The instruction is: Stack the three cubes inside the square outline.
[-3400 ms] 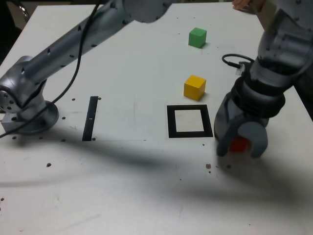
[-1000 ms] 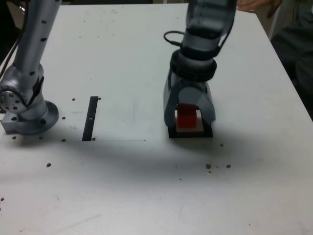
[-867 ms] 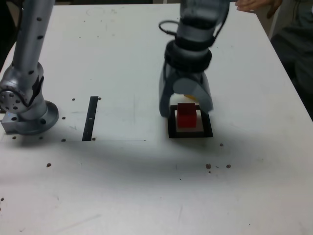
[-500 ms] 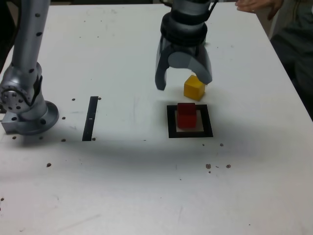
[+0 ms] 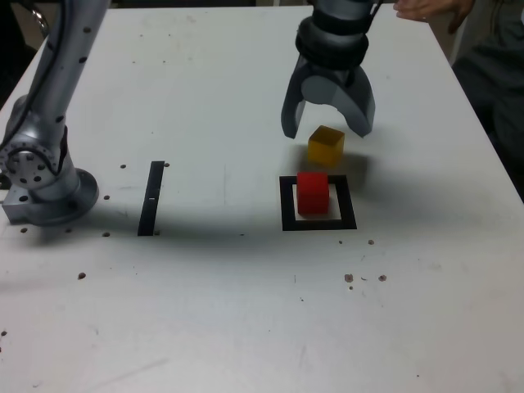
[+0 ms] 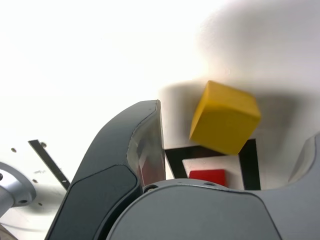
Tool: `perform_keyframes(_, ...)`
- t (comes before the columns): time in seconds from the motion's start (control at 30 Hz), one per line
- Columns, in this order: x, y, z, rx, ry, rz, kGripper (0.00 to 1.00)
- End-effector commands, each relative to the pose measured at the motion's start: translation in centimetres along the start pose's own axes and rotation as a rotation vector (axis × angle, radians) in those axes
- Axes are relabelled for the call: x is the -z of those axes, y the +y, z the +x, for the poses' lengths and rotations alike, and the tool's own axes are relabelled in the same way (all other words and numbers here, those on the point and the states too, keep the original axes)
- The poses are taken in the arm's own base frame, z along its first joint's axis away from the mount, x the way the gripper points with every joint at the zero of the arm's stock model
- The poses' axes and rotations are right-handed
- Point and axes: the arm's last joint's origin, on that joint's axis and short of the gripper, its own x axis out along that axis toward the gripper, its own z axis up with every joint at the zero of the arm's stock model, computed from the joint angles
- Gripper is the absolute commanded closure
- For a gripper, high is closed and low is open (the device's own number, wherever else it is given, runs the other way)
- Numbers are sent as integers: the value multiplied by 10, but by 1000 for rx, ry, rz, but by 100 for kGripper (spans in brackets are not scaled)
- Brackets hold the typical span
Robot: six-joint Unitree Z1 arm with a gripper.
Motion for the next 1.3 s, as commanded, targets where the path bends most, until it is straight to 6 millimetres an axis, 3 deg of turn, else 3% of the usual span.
perform_keyframes(0.0,-5,3,5,5,11,8,5)
perform_keyframes(0.3,-11,5,12,16,25,82,15)
perform_keyframes(0.63,-13,6,15,18,26,93,61)
perform_keyframes(0.77,-14,6,15,17,20,94,73)
perform_keyframes(1.27,-15,6,15,29,11,97,75)
